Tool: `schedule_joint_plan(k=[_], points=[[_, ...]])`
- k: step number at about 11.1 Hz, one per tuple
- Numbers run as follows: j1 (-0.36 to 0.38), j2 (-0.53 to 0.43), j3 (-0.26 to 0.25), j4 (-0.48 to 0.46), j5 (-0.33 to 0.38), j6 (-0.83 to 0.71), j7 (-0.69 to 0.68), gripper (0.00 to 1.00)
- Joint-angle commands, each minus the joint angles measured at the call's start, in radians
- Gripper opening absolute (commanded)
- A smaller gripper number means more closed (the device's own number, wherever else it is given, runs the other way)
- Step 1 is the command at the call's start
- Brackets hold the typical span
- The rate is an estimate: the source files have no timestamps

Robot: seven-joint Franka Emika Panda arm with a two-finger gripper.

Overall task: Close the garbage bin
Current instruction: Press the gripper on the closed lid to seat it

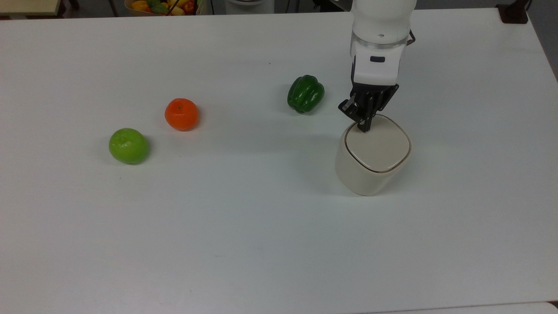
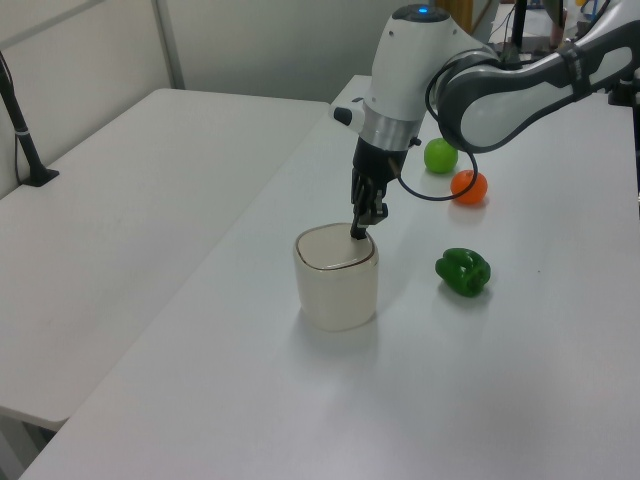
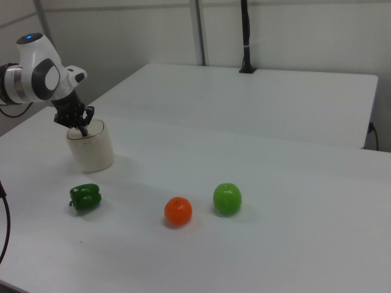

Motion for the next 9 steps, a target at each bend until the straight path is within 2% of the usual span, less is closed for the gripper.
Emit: schedule_joint_plan(k=[1,9], points=[[0.007,0.007,-0.003,-0.006,0.005,-0.013,-0.026,0.00],[0.009,0.027,-0.003,-0.005,0.005,-0.013,-0.023,0.00]])
